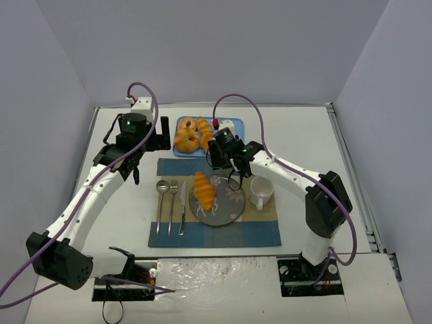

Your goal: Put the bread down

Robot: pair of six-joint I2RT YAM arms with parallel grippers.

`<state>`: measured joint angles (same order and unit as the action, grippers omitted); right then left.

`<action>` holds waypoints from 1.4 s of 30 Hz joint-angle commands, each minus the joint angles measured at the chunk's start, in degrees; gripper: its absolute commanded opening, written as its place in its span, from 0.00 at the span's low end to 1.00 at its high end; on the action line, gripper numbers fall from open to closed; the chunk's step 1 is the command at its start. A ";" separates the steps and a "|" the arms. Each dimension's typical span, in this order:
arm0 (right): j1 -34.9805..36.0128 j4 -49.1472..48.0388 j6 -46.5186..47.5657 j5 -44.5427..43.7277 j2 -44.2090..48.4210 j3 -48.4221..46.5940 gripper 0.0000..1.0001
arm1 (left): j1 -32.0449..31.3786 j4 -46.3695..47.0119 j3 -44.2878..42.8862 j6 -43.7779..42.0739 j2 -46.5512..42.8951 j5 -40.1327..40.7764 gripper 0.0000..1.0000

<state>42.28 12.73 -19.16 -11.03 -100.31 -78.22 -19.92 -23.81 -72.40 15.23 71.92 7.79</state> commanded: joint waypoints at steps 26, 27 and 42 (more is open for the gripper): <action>-0.62 -3.07 0.88 -1.56 0.67 -1.66 0.29 | -0.29 2.30 -1.95 -0.72 -0.36 0.47 0.97; -0.62 -3.07 0.88 -1.79 1.27 -1.48 0.26 | -0.29 2.34 -1.95 -0.72 -0.32 0.47 0.97; -0.57 -0.62 1.20 -2.43 9.72 0.32 0.15 | -0.29 2.40 -1.99 -0.64 -0.11 0.35 0.97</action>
<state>41.98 12.93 -18.81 -11.48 -96.34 -77.49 -19.92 -23.81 -72.40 15.22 72.20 7.77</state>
